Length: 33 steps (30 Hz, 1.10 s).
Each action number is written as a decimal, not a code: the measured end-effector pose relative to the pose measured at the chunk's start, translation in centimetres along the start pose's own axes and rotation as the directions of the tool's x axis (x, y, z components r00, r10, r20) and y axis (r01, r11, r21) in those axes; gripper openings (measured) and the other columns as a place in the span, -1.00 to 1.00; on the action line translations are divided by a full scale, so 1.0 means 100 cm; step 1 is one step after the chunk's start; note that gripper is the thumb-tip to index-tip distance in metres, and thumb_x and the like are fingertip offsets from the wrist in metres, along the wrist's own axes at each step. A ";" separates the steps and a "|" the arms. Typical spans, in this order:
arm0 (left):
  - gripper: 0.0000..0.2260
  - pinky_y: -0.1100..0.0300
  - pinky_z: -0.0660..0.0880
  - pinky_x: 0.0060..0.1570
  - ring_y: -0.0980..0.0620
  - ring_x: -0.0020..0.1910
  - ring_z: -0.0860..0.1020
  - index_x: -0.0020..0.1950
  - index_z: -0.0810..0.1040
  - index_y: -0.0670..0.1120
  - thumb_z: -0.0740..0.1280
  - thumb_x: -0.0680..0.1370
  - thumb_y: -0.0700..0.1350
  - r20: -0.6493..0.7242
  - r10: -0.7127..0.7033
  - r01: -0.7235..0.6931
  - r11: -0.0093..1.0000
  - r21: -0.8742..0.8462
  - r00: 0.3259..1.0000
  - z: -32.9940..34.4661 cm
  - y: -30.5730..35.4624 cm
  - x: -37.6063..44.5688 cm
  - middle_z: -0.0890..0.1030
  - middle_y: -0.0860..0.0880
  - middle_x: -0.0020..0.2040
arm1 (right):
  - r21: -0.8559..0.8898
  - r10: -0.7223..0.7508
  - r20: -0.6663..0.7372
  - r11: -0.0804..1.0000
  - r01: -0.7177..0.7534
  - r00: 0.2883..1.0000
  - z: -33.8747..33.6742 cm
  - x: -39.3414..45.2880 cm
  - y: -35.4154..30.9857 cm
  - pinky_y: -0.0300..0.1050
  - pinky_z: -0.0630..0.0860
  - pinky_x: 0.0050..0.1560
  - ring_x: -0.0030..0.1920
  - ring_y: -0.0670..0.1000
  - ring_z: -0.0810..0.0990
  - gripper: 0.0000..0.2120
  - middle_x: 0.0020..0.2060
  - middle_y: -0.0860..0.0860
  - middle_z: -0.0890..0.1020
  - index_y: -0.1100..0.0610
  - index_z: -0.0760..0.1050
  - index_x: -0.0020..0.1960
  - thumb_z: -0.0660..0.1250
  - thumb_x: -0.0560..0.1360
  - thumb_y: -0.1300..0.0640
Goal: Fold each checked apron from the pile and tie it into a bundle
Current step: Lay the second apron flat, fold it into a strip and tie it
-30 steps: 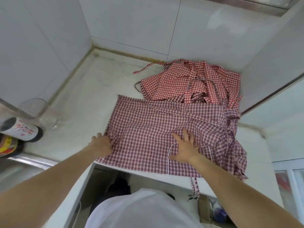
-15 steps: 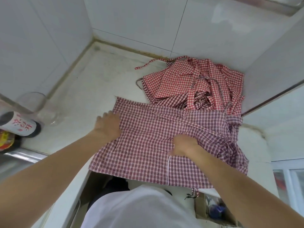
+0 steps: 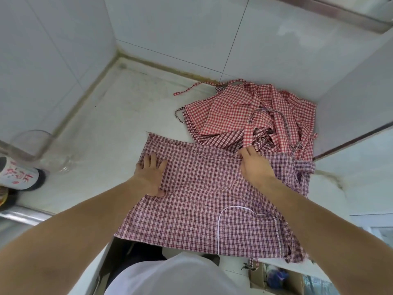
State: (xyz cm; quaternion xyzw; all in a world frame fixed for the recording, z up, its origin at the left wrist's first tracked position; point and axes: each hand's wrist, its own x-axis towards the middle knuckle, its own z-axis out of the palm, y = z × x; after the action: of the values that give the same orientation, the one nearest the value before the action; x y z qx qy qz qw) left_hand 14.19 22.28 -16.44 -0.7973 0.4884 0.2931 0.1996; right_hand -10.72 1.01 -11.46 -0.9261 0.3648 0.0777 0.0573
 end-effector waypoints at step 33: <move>-0.62 -0.02 0.23 0.40 -0.11 0.33 0.41 0.43 0.40 -0.07 0.26 0.61 -0.14 -0.280 0.112 -0.136 0.988 -0.067 0.953 -0.054 -0.016 0.051 0.48 -0.10 0.31 | 0.263 0.092 0.151 0.956 -0.130 0.984 -0.009 0.026 0.010 0.04 0.57 0.01 -0.14 0.06 0.60 -0.83 -0.09 0.02 0.62 0.06 0.40 0.14 0.33 0.59 0.11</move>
State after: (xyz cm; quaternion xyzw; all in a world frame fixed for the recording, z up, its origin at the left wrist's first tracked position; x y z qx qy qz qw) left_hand 18.87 16.34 -15.68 -0.8060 0.5474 0.2120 0.0767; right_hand -9.45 -1.57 -11.14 -0.8799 0.4186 0.0933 0.2044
